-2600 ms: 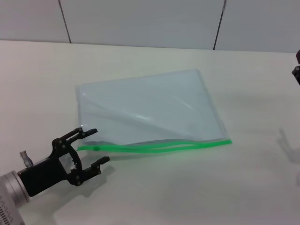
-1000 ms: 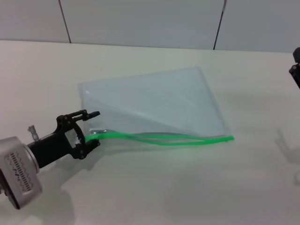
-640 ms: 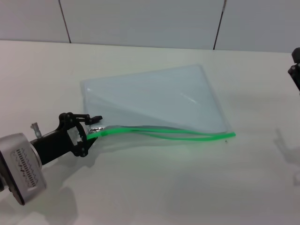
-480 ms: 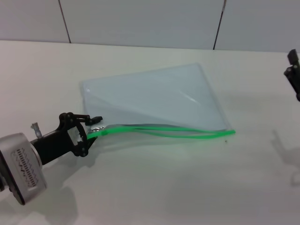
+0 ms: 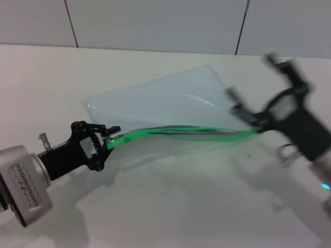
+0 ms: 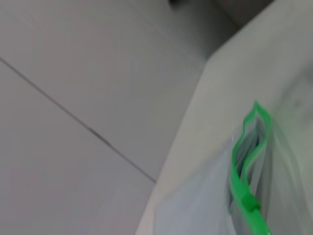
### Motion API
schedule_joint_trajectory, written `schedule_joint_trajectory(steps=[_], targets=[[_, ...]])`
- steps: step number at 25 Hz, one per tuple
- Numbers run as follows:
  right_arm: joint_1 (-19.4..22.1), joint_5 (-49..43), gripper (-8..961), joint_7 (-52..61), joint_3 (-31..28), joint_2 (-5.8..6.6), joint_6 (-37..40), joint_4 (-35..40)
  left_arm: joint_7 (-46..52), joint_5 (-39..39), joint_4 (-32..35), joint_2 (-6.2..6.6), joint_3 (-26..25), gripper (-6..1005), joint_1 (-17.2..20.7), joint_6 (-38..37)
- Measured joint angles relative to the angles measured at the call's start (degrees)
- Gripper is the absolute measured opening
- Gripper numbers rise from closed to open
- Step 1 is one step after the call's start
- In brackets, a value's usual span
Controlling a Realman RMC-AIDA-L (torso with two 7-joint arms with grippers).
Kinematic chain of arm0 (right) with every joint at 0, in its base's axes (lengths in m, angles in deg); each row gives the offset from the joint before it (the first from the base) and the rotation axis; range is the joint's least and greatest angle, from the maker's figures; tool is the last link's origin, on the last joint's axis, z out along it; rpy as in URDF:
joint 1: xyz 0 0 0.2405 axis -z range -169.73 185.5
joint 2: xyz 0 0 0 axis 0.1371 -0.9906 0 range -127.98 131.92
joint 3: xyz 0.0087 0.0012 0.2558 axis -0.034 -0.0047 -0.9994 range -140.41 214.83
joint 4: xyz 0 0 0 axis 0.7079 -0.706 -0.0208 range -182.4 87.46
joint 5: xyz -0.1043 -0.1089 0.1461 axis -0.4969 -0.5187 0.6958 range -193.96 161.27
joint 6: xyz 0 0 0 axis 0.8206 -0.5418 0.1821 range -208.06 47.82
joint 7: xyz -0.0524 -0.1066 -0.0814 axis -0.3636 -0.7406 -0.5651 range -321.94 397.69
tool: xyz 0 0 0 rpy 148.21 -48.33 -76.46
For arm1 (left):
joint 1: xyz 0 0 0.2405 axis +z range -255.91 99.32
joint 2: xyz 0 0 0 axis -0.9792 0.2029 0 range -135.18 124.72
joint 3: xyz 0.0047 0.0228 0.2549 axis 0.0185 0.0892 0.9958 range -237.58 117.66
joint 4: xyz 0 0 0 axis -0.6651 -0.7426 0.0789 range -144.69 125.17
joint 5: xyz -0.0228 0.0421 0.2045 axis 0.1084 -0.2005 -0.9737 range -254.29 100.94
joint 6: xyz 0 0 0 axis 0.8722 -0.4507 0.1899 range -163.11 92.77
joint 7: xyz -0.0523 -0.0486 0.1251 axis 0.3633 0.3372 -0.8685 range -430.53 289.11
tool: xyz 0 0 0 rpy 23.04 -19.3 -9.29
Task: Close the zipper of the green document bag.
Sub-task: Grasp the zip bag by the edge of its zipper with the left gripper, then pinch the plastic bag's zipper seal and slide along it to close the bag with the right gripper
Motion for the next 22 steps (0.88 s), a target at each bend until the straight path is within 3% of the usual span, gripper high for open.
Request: schedule_joint_trajectory(steps=[8, 22], targets=[[-8.2, -15.4, 862, -2.3, 1.5, -0.36, -12.9, -0.7, 1.7, -1.4, 0.1, -0.04, 0.0, 58, -1.3, -4.5], [-9.6, -18.1, 861, -21.3, -1.3, -0.57, -22.0, -7.7, 2.1, -4.0, 1.3, -0.09, 0.6, 53, -2.1, -5.4]])
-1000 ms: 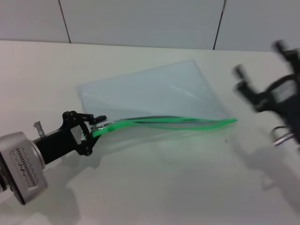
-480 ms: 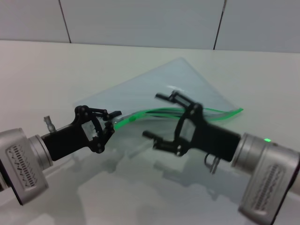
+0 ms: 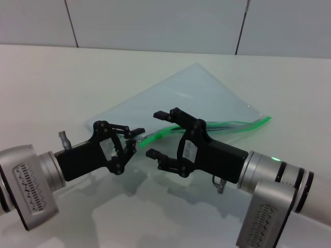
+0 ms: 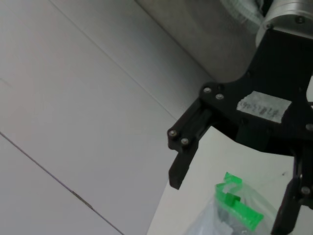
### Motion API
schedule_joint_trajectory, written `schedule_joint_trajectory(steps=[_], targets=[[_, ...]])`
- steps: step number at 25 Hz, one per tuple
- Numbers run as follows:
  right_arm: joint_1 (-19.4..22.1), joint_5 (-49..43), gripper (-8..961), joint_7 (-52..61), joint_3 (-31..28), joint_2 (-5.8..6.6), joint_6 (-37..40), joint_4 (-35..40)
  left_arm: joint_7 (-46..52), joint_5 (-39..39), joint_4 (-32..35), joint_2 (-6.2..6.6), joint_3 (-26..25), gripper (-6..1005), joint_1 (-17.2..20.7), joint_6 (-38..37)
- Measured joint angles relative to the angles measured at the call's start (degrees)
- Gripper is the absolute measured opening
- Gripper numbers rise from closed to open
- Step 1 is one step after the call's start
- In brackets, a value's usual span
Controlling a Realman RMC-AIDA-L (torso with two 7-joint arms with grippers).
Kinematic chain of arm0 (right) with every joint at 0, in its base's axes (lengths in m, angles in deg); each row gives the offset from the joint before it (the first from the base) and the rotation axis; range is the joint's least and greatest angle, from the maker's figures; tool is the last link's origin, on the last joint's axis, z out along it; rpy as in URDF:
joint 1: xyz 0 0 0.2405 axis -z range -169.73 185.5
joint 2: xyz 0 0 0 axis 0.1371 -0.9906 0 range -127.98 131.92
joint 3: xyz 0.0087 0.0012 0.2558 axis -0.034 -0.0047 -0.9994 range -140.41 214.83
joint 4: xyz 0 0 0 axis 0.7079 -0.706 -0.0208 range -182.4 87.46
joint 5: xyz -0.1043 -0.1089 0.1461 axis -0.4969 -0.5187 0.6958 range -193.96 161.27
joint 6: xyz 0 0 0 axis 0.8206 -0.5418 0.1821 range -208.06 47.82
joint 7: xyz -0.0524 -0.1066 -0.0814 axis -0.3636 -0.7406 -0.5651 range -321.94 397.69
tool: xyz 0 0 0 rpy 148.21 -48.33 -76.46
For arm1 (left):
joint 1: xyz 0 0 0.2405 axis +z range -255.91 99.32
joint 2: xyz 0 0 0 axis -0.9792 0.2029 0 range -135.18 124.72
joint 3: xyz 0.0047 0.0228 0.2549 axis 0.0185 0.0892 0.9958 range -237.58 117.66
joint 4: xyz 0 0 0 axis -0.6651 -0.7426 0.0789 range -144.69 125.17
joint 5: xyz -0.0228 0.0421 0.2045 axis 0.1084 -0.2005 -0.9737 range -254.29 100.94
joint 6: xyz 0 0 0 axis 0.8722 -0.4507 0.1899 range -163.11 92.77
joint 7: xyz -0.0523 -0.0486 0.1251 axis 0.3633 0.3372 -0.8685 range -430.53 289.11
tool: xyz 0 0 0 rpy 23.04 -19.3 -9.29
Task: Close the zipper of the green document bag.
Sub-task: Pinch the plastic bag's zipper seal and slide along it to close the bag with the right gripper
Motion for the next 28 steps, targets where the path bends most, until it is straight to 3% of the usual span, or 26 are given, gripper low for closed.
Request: schedule_joint_trajectory(steps=[6, 11, 14, 19, 25, 28], targets=[[0.2, -0.1, 861, -3.0, 0.0, -0.01, 0.0, -0.2, 0.0, -0.4, 0.0, 0.02, 0.1, 52, 0.2, 0.0], [0.5, -0.2, 759, -5.7, 0.3, -0.01, -0.1, -0.8, 0.0, -0.4, 0.0, 0.04, 0.1, 52, 0.2, 0.1], [0.5, -0.2, 552, -5.9, 0.4, -0.01, -0.1, -0.9, -0.1, -0.6, 0.0, 0.01, 0.1, 52, 0.2, 0.1], [0.5, -0.3, 311, -6.0, 0.5, -0.01, -0.3, -0.9, -0.1, -1.2, 0.1, -0.07, 0.2, 51, 0.2, 0.1], [0.4, -0.4, 143, -6.0, 0.5, -0.01, -2.0, -0.9, -0.4, -1.7, 0.1, -0.14, 0.2, 51, 0.3, 0.0], [0.4, -0.4, 126, -6.0, 0.5, -0.01, -2.5, -1.1, -0.4, -2.0, 0.1, -0.14, 0.2, 51, 0.3, 0.0]])
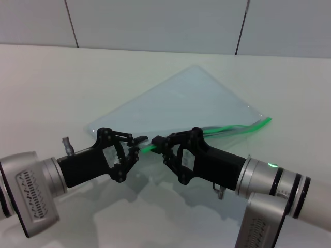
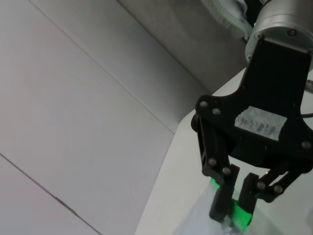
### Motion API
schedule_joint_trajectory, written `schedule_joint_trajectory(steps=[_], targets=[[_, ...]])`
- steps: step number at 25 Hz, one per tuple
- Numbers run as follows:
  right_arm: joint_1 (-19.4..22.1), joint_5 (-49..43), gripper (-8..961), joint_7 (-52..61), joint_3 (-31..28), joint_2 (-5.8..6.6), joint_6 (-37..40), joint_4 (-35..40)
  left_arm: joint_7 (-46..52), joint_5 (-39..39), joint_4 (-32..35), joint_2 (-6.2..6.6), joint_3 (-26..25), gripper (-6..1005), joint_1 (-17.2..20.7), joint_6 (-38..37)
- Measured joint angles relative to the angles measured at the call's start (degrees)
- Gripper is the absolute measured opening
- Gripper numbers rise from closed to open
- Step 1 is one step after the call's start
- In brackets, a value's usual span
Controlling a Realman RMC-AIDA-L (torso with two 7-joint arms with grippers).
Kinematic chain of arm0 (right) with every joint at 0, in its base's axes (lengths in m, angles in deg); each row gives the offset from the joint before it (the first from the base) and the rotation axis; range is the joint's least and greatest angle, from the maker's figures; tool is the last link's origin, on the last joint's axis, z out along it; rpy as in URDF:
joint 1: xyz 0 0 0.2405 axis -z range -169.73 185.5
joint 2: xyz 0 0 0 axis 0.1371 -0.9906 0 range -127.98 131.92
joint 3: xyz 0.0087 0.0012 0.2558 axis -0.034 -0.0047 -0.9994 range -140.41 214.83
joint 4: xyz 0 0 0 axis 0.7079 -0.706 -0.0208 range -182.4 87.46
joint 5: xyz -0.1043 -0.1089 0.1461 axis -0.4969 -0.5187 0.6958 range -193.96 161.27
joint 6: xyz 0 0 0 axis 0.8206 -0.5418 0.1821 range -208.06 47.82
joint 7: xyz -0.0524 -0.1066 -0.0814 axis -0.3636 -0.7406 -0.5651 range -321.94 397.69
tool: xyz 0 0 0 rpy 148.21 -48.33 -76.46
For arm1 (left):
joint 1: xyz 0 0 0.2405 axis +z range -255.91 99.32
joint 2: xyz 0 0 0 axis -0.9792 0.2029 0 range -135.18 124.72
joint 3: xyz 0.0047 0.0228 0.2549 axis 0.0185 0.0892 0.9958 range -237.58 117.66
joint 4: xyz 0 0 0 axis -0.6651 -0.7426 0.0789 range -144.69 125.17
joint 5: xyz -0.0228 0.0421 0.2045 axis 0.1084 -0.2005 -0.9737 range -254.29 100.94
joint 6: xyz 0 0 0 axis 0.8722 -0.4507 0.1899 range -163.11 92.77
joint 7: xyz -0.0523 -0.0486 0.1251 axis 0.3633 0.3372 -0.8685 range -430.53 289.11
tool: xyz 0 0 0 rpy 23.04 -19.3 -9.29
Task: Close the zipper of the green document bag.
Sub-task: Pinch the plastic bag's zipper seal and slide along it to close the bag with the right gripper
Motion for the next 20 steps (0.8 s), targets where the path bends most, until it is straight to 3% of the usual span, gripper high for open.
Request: schedule_joint_trajectory(steps=[11, 20], targets=[[1.0, 0.3, 77, -1.1, -0.5, 0.0, -0.4, -0.5, -0.1, 0.0, 0.1, 0.0, 0.0, 50, 0.3, 0.0], [4.3, 0.5, 75, -2.9, -6.0, 0.3, -2.7, 0.5, -0.2, 0.1, 0.1, 0.06, 0.0, 49, 0.7, -0.1]])
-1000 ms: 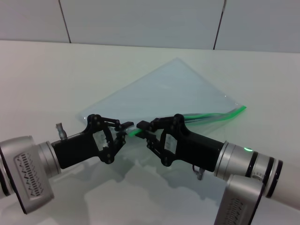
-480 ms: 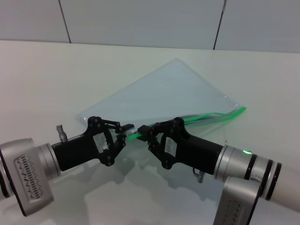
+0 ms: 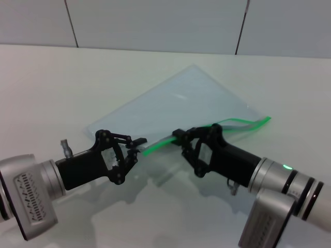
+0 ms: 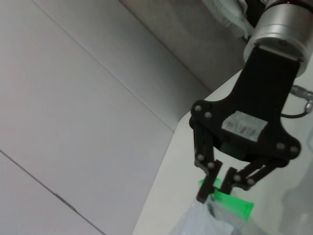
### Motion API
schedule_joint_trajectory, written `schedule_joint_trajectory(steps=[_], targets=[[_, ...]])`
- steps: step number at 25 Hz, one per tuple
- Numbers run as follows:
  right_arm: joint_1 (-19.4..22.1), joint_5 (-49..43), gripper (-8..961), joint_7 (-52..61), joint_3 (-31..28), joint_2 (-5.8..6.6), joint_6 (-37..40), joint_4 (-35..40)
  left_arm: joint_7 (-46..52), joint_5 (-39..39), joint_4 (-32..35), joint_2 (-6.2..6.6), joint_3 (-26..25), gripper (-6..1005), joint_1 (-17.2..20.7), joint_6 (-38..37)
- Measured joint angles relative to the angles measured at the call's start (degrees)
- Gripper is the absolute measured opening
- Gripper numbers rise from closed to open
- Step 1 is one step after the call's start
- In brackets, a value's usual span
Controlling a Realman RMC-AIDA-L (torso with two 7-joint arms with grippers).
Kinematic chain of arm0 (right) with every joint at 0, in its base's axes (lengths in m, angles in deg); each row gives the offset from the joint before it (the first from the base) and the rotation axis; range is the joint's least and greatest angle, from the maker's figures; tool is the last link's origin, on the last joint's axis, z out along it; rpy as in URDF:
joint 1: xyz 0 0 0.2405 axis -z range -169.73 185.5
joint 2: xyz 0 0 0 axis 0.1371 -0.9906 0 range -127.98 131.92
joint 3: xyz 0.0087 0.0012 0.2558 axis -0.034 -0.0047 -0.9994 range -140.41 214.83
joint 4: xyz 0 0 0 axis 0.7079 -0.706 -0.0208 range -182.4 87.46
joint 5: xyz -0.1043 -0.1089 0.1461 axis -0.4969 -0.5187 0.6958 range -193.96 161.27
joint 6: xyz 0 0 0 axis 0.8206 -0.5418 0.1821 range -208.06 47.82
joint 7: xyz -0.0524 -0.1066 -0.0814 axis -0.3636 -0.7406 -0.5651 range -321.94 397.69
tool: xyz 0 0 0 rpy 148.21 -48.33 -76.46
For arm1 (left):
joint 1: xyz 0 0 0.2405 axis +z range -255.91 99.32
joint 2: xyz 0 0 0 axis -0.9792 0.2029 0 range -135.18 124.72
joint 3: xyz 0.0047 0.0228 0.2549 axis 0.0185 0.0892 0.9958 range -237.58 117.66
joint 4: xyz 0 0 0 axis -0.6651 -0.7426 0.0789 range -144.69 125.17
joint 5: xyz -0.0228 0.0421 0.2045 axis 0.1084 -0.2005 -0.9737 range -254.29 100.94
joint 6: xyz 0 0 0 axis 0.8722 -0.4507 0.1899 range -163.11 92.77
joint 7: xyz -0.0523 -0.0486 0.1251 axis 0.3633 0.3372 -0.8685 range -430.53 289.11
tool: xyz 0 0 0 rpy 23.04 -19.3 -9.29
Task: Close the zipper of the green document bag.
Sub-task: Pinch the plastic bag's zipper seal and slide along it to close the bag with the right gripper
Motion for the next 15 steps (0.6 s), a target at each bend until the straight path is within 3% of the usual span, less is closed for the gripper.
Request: schedule_joint_trajectory(steps=[15], targets=[[4.8, 0.2, 77, 0.2, -13.6, 0.05, -2.3, 5.9, 0.0, 0.1, 0.0, 0.12, 0.0, 48, 0.2, 0.1]])
